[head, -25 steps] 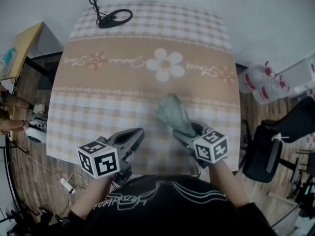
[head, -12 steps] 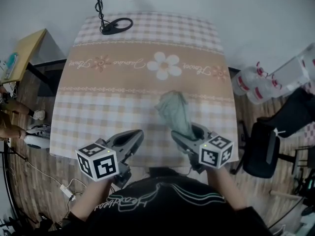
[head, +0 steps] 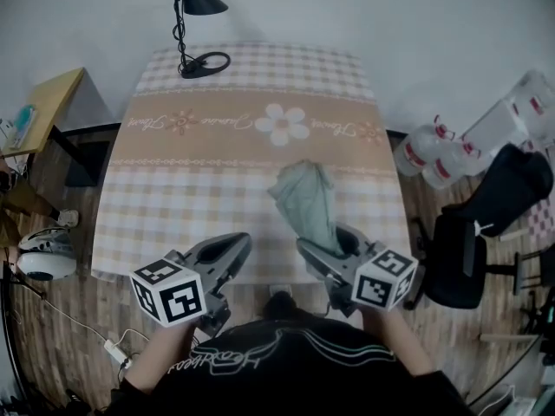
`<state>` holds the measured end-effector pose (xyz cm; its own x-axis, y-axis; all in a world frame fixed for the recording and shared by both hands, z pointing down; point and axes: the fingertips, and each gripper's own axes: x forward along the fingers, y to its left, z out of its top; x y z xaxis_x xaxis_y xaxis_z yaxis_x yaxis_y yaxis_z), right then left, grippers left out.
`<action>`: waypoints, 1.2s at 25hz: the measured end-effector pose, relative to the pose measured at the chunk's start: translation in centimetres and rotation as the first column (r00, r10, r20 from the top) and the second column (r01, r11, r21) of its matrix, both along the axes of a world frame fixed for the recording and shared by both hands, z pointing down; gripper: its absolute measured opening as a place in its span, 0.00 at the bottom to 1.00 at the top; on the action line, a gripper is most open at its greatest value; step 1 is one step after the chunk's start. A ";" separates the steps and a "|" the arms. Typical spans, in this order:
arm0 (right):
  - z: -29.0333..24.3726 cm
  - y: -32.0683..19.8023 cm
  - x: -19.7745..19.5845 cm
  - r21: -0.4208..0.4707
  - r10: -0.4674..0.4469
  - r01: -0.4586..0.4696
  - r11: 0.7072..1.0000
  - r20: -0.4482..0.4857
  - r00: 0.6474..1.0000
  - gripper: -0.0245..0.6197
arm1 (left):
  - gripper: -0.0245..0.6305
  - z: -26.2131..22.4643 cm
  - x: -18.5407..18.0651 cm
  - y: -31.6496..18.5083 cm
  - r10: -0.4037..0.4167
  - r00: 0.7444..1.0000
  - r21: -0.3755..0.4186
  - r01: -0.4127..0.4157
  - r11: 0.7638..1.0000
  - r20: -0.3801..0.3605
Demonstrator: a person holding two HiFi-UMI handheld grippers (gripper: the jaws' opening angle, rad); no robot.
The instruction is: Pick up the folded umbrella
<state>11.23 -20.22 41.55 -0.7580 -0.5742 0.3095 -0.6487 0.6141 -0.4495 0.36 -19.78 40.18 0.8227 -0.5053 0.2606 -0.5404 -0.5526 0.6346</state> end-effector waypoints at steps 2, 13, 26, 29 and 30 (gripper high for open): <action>-0.9 0.8 -0.2 0.022 0.004 -0.004 1.000 0.006 1.000 0.46 | 0.03 -0.8 0.1 0.6 0.012 1.000 0.027 -0.012 1.000 -0.006; -3.2 4.1 -0.3 0.073 0.038 -0.040 0.997 0.039 0.999 0.46 | 0.03 -4.1 0.1 3.9 0.050 0.999 0.123 -0.052 0.991 0.016; -3.6 4.2 -0.8 0.073 0.034 -0.038 0.997 0.046 0.998 0.46 | 0.03 -4.2 -0.3 4.4 0.049 0.999 0.122 -0.051 0.991 0.020; -3.5 4.1 -0.8 0.072 0.031 -0.035 0.997 0.045 0.998 0.46 | 0.03 -4.0 -0.5 4.3 0.044 0.999 0.117 -0.046 0.992 0.022; -3.5 4.0 -0.9 0.072 0.030 -0.033 0.997 0.045 0.999 0.46 | 0.03 -4.0 -0.5 4.2 0.042 0.999 0.116 -0.045 0.992 0.023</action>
